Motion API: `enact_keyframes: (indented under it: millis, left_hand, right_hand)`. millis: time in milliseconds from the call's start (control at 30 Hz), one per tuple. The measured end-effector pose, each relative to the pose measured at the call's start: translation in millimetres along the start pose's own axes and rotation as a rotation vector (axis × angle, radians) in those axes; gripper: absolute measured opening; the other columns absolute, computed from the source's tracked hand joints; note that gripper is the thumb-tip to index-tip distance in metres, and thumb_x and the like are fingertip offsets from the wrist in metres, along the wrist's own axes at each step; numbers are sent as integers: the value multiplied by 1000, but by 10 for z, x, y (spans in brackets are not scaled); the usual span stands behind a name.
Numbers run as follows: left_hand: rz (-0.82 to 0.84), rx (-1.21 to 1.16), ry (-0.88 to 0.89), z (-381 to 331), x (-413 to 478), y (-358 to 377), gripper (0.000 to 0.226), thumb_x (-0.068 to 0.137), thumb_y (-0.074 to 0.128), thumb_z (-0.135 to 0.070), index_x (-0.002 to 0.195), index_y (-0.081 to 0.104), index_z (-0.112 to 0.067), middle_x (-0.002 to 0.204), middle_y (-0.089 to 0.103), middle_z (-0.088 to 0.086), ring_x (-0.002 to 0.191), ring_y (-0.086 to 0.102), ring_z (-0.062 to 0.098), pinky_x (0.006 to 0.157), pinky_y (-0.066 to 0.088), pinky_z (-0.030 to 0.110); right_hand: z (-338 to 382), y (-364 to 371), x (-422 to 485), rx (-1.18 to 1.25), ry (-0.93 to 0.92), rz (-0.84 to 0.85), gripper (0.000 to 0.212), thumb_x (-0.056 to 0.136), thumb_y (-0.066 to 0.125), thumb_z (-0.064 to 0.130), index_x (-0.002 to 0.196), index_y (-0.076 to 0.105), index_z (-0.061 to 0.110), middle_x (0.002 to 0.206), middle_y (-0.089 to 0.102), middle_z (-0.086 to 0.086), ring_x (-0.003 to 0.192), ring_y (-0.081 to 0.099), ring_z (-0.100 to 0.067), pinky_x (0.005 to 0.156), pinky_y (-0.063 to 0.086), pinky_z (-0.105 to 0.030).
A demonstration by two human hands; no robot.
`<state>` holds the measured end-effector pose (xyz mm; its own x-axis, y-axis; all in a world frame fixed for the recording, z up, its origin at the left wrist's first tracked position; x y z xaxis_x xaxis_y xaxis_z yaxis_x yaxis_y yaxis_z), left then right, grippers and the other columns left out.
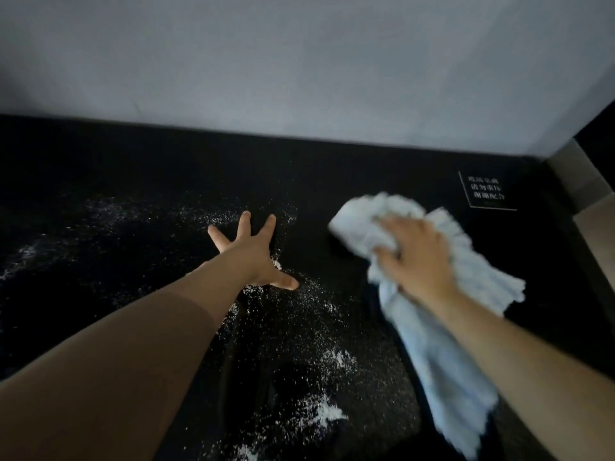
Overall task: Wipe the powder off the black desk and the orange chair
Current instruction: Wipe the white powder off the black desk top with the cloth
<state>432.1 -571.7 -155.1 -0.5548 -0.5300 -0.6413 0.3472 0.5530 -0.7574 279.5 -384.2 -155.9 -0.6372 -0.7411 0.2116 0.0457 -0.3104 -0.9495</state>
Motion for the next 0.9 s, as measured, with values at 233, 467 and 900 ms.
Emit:
enact_keyframes:
  millis: [233,467,900]
  left_hand:
    - [-14,28,5,-18,-10,-8,119,70,70,-59,145,-20,-36,153,-30,3,137,-24,44,113,-7,56]
    - [-2,-34,30,34,10,45,114,71,68,-60,145,-17,-41,153,-30,-1,134,-29,47,111,5,65]
    - [-183,47,103,169,-235,372,68,88,31,-68,143,-6,-52,156,-15,-16,143,-19,30,100,10,75]
  right_hand:
    - [318,178,95,16,251,-43,43,83,49,40,125,50,31,129,53,-4,116,45,-32,89,35,-48]
    - [106,-72,-119,260,28,-22,50,80,49,43,123,60,19,117,65,-9,110,57,-33,91,43,-50]
    - [-12,-61,-385,110,149,-20,48,84,46,45,123,58,19,117,63,-11,110,52,-34,88,37,-49]
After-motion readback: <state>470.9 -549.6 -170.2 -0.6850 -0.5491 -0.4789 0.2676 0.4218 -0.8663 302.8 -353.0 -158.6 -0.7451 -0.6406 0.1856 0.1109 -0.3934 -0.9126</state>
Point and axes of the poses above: each hand's wrist, its own x-axis towards the middle knuckle, its own y-axis out of the palm, z = x × y, the point moved 4 cm from there along x, towards the middle knuckle
